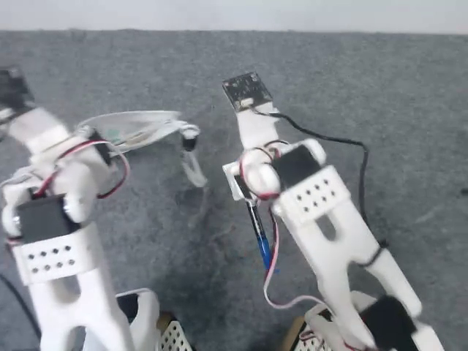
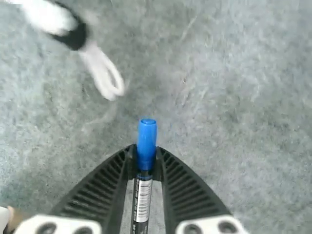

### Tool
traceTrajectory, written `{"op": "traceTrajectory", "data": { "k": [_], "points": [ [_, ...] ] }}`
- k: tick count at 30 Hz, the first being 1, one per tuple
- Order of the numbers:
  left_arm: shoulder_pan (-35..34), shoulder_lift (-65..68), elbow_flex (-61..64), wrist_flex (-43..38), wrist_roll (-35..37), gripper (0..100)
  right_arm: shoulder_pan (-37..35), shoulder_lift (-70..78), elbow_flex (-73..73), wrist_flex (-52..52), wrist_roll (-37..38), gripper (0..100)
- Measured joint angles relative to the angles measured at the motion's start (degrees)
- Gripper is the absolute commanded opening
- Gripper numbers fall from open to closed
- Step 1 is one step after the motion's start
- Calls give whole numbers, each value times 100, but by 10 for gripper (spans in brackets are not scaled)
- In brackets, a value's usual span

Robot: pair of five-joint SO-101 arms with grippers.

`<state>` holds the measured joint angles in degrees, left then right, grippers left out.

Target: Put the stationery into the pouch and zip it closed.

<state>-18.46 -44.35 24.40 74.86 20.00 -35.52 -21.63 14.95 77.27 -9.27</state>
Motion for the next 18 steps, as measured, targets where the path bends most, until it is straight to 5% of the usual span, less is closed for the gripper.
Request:
{"op": "traceTrajectory", "data": {
  "k": [6,18],
  "points": [
    [668,0,-35,105,-202,11,-9,-1327,809,-554,0,6],
    [721,0,-35,105,-202,11,-422,-3807,1565,-1424,0,6]
  ]
}}
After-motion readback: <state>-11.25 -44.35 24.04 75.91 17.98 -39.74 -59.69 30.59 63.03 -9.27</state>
